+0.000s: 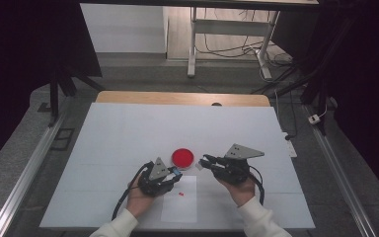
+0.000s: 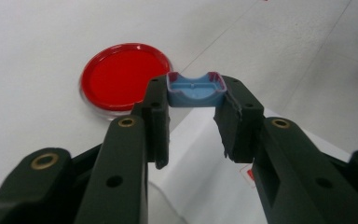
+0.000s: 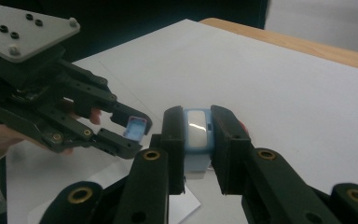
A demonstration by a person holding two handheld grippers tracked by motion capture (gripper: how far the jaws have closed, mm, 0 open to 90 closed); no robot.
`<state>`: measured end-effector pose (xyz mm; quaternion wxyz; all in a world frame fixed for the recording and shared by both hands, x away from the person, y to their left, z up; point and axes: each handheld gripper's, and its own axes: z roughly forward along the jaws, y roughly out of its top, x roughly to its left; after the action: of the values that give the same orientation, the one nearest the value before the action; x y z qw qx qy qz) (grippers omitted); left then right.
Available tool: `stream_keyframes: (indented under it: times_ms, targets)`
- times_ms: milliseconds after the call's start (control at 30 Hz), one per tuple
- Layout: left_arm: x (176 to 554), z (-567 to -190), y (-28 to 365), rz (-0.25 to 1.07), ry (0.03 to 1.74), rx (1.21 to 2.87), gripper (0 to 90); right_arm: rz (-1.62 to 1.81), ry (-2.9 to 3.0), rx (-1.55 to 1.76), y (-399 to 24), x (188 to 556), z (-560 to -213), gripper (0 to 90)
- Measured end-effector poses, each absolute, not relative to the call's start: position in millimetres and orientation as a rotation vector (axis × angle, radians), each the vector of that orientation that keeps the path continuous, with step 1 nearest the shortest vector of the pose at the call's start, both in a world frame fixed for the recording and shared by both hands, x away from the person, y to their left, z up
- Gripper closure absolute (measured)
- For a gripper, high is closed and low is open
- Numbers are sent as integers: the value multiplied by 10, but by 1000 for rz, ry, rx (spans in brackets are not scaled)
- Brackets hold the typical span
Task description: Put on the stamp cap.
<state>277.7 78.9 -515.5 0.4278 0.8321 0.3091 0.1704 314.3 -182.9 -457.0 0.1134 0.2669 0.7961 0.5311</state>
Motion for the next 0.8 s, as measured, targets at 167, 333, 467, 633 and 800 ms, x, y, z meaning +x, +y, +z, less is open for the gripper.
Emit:
stream_keyframes:
  times_ms: [167, 333, 467, 633, 800]
  targets:
    - [2791, -5160, 708, 431, 760, 2083, 652, 1562, 2335, 789, -1799, 3127, -4570, 755]
    - [2796, -5167, 637, 438, 748, 2091, 652, 1566, 2332, 798, -1773, 3113, -4564, 755]
    - [2806, -5182, 583, 444, 745, 2094, 652, 1566, 2335, 811, -1746, 3105, -4572, 755]
    - [2808, -5198, 516, 451, 730, 2105, 652, 1568, 2335, 840, -1701, 3089, -4583, 755]
    - [2804, -5197, 479, 456, 724, 2103, 652, 1570, 2341, 855, -1652, 3064, -4578, 755]
